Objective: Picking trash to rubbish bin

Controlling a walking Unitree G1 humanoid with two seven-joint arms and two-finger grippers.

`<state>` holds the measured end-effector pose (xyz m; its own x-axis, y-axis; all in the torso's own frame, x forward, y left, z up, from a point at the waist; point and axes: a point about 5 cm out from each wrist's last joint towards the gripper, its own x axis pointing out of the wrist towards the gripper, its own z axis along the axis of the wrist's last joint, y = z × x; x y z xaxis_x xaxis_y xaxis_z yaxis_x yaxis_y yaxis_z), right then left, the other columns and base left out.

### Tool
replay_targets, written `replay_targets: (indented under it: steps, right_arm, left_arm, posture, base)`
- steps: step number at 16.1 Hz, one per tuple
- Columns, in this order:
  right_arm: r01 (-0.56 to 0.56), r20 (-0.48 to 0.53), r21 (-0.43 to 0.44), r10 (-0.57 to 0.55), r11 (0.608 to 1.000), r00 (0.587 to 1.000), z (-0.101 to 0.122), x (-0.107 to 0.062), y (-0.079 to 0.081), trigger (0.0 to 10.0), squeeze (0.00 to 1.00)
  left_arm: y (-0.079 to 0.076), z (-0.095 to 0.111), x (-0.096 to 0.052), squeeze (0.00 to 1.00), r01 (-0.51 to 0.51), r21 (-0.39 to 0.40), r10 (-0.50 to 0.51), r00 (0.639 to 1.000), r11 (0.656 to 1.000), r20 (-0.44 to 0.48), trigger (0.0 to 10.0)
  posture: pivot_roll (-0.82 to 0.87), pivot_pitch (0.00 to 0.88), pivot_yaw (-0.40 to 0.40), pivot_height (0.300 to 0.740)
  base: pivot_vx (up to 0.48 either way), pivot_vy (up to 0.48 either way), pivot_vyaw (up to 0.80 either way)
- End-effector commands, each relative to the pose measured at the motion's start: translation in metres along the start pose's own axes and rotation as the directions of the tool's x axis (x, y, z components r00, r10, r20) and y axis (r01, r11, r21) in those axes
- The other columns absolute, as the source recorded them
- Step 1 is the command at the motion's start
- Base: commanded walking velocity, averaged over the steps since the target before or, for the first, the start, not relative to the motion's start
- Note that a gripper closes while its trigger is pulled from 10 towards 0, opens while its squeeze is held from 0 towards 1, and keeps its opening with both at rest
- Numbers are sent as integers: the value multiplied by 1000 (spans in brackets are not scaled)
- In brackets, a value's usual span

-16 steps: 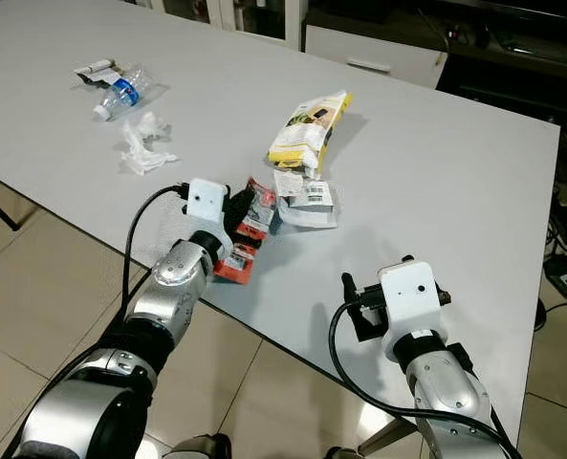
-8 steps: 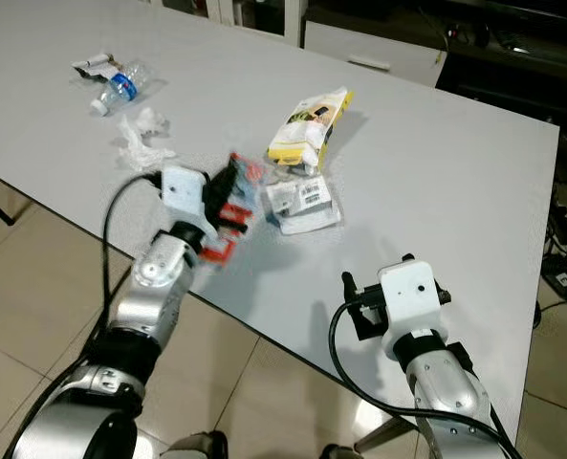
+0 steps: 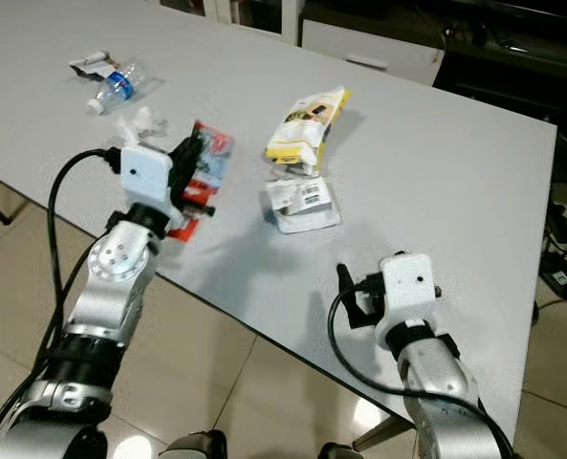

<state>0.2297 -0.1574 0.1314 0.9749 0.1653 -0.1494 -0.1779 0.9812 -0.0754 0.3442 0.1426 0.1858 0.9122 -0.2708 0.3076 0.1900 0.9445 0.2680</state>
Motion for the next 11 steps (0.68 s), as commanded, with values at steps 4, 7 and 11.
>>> replay_targets:
  steps: [4,7,11]
  right_arm:
    - [-50,-1,108,51,993,999,-6,22,-2,10000,0]
    - [-86,-7,201,89,976,996,-10,42,-6,10000,0]
    - [-121,3,298,126,947,992,-13,62,-8,10000,0]
  left_arm:
    - [4,2,-13,0,-20,35,22,999,999,-36,706]
    - [11,4,-26,0,-40,49,43,997,998,-60,392]
    - [16,7,-35,0,-58,61,62,996,996,-72,667]
  posture:
    - [214,201,-32,740]
    - [272,237,-53,740]
    - [311,256,-71,740]
  base:
    - [0,0,0]
    - [0,0,0]
    - [0,0,0]
